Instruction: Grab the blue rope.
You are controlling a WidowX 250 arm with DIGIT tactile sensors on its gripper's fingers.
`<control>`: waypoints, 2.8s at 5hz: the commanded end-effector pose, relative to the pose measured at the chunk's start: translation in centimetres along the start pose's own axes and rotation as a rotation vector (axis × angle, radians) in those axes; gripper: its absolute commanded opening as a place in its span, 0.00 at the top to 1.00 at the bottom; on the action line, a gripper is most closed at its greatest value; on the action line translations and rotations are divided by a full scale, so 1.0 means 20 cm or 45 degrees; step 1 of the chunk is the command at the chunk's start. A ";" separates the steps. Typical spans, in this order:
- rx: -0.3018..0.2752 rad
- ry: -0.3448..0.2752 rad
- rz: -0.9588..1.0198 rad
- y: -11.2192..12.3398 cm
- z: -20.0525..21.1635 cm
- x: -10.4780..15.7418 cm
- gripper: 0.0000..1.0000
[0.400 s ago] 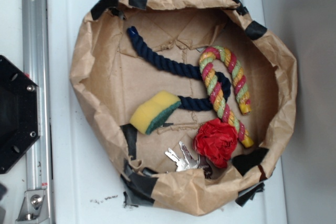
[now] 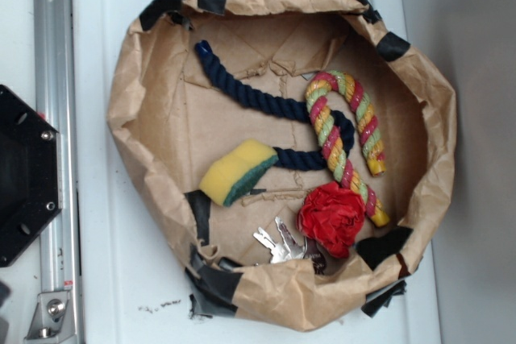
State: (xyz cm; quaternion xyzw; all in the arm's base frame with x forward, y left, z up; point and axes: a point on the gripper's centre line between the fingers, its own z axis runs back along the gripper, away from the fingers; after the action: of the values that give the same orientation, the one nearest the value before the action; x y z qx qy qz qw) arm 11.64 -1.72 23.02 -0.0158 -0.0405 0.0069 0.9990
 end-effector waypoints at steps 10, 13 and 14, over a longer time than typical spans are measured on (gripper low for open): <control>0.086 0.019 -0.790 0.31 -1.20 0.60 1.00; 0.242 -0.058 -0.446 0.33 -1.13 0.54 1.00; 0.331 -0.140 -0.349 0.32 -0.94 0.56 1.00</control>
State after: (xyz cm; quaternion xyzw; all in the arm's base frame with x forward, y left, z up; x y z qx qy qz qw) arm 23.48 5.13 4.20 0.1117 -0.0752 -0.1234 0.9832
